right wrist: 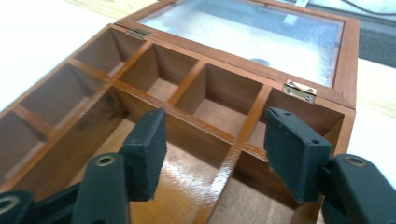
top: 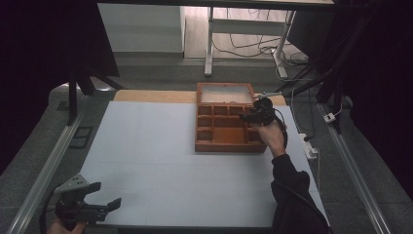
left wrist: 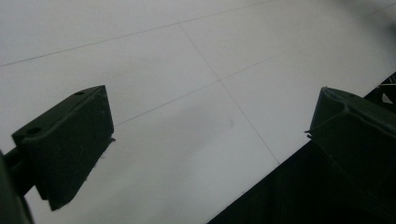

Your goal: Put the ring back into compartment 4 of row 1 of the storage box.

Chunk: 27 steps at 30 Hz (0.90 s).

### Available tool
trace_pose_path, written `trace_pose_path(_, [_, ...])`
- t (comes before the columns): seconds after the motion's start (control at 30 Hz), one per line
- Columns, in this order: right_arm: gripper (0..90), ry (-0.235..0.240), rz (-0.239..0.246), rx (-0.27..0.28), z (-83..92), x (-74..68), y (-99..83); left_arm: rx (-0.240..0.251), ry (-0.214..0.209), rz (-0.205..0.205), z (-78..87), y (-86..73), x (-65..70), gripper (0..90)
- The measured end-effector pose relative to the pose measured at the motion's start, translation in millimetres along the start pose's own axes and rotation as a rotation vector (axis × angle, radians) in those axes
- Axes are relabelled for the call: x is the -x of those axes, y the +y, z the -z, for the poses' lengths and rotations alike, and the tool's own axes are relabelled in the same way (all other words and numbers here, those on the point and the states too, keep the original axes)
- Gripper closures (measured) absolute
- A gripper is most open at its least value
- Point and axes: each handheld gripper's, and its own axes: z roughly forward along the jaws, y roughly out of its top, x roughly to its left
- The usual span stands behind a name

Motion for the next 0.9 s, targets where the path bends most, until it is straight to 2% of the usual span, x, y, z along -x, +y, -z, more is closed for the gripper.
trace_pose_path(0.1, [35.6,0.016,0.006,0.015,6.5,-7.3,0.3,0.004,0.001,-0.003,0.2,-0.2,0.5,0.0])
trace_pose_path(0.3, [26.1,0.051,0.026,0.009,13.6,-22.0,-4.4,0.006,0.003,-0.006,0.6,-0.5,0.7,0.0])
trace_pose_path(0.63, [19.1,0.102,0.062,-0.001,20.0,-42.0,-12.4,0.02,0.002,-0.022,1.9,-0.8,2.5,0.0])
trace_pose_path(0.77, [13.9,0.133,0.06,-0.008,23.9,-49.6,-17.1,0.022,0.001,-0.022,2.5,-1.2,2.4,0.0])
trace_pose_path(0.9, [12.2,0.143,0.062,-0.012,26.4,-53.0,-20.4,0.021,-0.001,-0.023,2.4,-1.4,2.5,0.0])
